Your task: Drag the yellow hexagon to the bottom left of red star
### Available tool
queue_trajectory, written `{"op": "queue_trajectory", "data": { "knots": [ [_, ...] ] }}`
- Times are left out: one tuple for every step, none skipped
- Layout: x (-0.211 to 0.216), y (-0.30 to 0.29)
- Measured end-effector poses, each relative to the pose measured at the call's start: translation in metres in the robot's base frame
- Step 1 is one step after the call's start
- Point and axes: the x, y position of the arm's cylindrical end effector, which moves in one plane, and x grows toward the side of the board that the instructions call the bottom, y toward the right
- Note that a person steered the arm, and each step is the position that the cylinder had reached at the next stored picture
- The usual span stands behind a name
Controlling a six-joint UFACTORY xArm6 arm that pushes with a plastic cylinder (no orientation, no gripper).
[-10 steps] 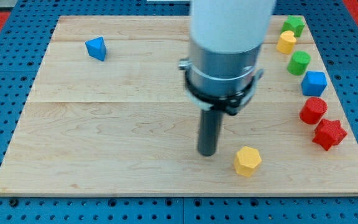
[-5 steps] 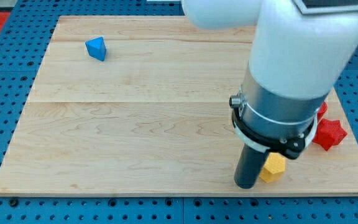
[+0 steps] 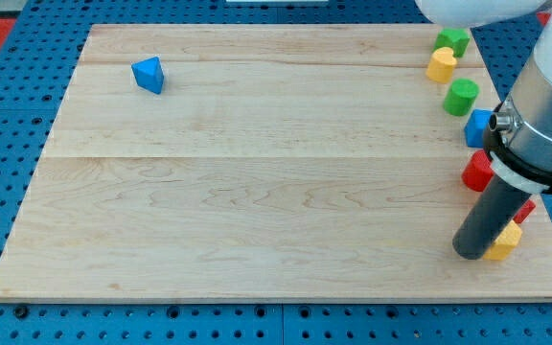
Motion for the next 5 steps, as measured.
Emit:
{"op": "queue_trajectory", "data": {
  "knots": [
    [0.023, 0.002],
    [0.026, 0.017],
    [0.026, 0.015],
    [0.012, -0.013],
    [-0.023, -0.023]
  ]
}}
